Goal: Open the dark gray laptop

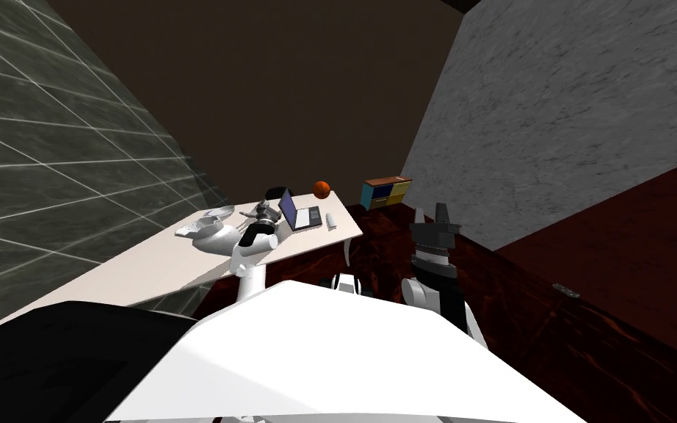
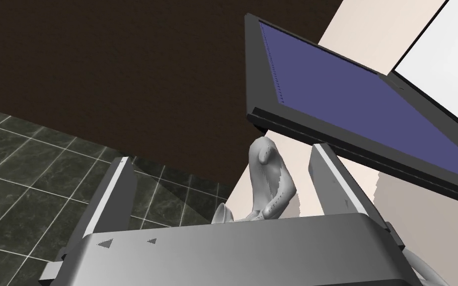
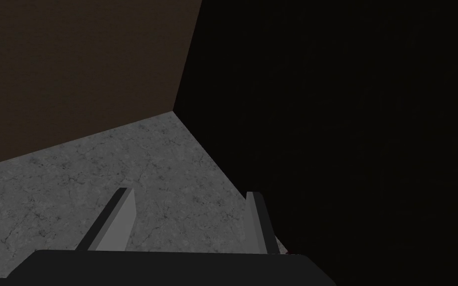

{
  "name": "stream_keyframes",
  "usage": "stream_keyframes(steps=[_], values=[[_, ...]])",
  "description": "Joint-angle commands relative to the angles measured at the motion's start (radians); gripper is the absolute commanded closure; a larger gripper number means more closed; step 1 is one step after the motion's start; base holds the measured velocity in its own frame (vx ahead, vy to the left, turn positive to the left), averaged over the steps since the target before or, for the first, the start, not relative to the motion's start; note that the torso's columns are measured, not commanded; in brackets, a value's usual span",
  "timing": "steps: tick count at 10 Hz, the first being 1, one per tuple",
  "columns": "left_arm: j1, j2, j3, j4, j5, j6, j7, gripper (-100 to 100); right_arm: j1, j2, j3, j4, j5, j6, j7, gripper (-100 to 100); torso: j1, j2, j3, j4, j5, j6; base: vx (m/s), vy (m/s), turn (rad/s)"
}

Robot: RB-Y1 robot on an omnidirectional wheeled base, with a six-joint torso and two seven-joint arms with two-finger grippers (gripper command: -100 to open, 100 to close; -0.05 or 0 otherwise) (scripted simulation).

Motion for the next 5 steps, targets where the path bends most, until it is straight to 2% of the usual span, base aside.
stream_keyframes(steps=[1,4,5], values=[[-0.032,-0.024,0.041,0.021,0.005,0.064,0.026,-100,0.000,0.000,0.000,0.000,0.000,0.000,0.000,0,0.001,-0.001,0.000,-0.001,0.001,0.001,0.039,-0.033,-0.051],[-0.057,-0.075,0.073,0.034,0.009,0.114,0.046,-100,0.000,0.000,0.000,0.000,0.000,0.000,0.000,0,0.003,-0.007,-0.004,-0.004,0.003,0.004,0.026,-0.022,-0.066],[-0.051,-0.063,0.068,0.028,0.007,0.099,0.040,-100,0.000,0.000,0.000,0.000,0.000,0.000,0.000,0,0.003,-0.007,-0.004,-0.003,0.003,0.003,0.006,-0.010,0.002]])
